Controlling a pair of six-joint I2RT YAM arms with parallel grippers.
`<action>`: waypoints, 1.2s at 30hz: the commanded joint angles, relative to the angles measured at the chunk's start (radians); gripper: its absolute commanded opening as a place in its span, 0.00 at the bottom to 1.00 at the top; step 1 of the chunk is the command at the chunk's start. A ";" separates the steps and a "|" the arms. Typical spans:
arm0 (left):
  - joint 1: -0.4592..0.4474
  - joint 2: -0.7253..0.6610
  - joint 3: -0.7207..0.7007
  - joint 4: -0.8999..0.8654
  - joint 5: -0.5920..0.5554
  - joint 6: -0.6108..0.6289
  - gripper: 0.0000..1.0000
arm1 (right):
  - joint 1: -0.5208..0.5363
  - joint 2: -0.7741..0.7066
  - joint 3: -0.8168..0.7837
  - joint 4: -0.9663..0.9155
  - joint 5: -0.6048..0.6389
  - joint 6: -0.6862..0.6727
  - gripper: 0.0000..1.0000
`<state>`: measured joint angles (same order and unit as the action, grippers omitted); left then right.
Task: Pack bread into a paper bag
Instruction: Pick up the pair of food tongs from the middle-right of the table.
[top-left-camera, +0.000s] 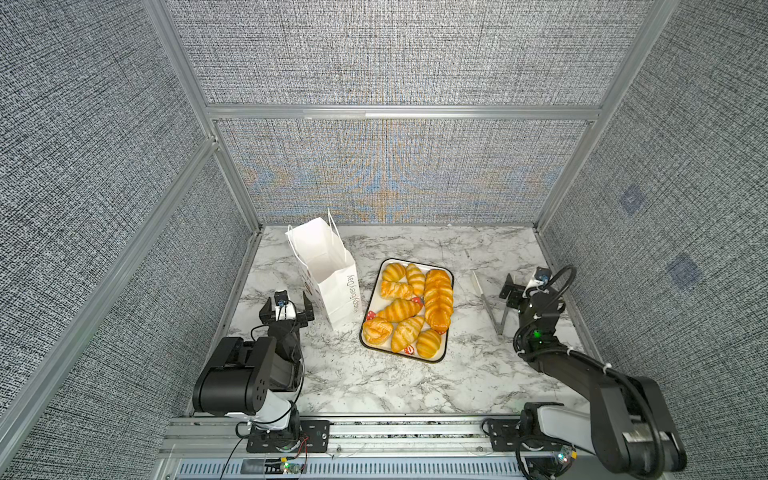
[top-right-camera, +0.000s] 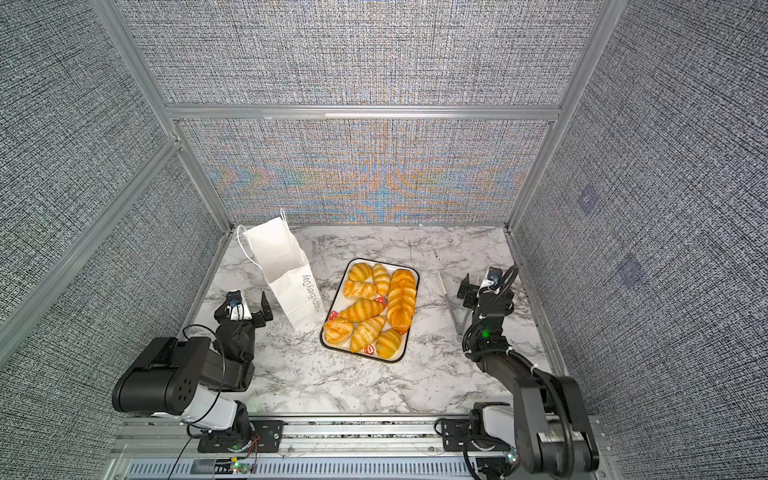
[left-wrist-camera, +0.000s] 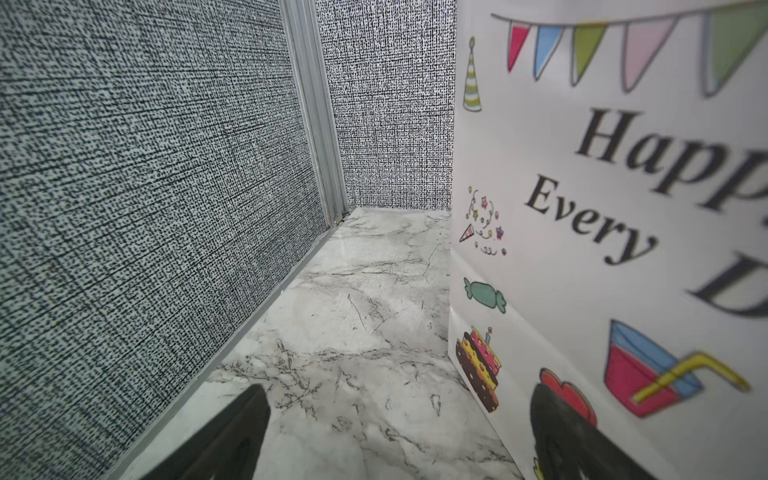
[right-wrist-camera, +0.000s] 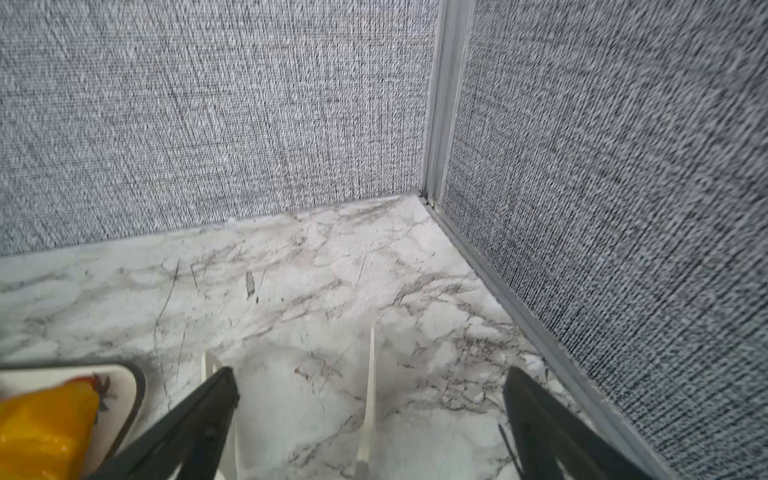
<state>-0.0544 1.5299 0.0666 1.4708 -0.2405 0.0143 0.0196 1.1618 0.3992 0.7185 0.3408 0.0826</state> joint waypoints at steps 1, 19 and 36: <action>0.000 -0.015 -0.004 0.083 0.001 0.001 0.99 | -0.001 -0.076 0.095 -0.354 0.082 0.082 0.99; -0.017 -0.632 0.227 -0.890 -0.201 -0.428 0.99 | 0.009 -0.012 0.613 -1.216 0.060 0.490 0.99; -0.016 -0.809 0.745 -1.491 0.101 -0.458 0.99 | 0.064 -0.183 0.570 -1.259 -0.152 0.371 0.99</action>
<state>-0.0704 0.6971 0.7738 0.0399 -0.2367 -0.4965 0.0757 0.9871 0.9604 -0.5156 0.2188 0.4660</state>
